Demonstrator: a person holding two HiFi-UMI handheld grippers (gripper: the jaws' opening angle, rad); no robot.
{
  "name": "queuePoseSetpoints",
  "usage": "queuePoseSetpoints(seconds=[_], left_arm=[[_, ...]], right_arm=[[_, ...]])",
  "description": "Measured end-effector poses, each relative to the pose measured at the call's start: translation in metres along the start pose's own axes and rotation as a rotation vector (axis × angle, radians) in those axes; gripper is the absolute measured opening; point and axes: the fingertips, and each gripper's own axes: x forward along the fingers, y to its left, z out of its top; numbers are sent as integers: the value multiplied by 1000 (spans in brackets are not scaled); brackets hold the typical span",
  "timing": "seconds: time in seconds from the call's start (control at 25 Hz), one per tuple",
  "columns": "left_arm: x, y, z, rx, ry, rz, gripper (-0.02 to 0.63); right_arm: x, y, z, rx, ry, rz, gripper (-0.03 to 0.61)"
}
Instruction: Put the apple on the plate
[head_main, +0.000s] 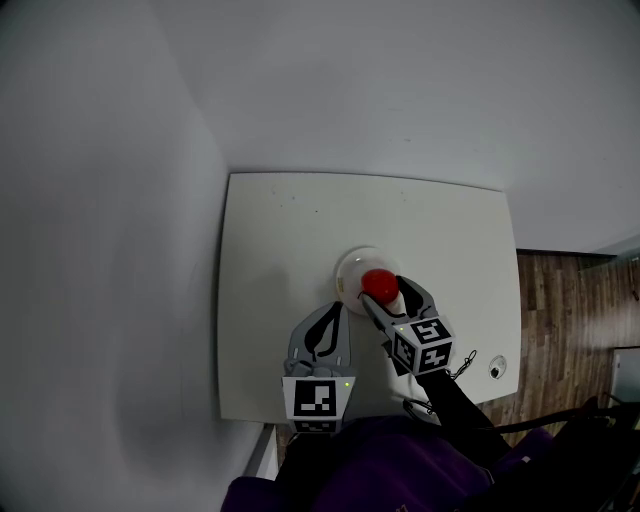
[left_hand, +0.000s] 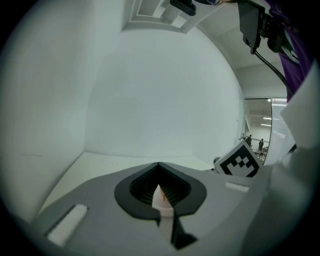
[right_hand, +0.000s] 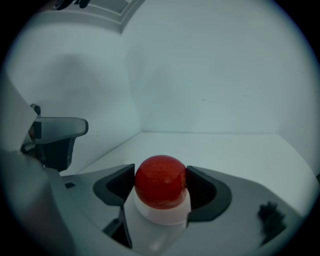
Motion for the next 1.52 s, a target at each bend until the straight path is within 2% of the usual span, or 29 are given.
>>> queuePoseSetpoints(seconds=[0.12,0.32,0.6,0.84,1.0,1.2,1.28,1.32,1.36,1.44,1.52], left_arm=[[0,0,2,-20,-16,-4,6],[-2,2,-4,-22,18,14,8],[0,1,-2,-19,2,-5,6],[-3,2,-4,4,7,5,8],[-8,3,5,-28,-24,16,6],[-18,8,23,25,-46,44,6],[-23,6,40,26,-90,48,8],[-26,6,49,23,-118,54,6],[-30,5,59,20,-145,61,8],[-37,2,79,21,-190,68,8],[-45,-5,101,26,-226,64,6]], right_arm=[[2,-1,-4,3,10,-3,328],[5,-2,-11,10,32,4,328],[9,-5,-9,67,53,28,328],[5,-4,3,38,54,49,328],[-8,-5,27,26,-2,51,328],[-34,-2,80,-21,-130,75,327],[-50,-1,105,-35,-210,77,325],[-59,-1,117,-44,-254,66,311],[-69,-2,130,-52,-299,44,246],[-88,-7,151,-65,-382,-7,58],[-104,-7,168,-76,-439,-25,29]])
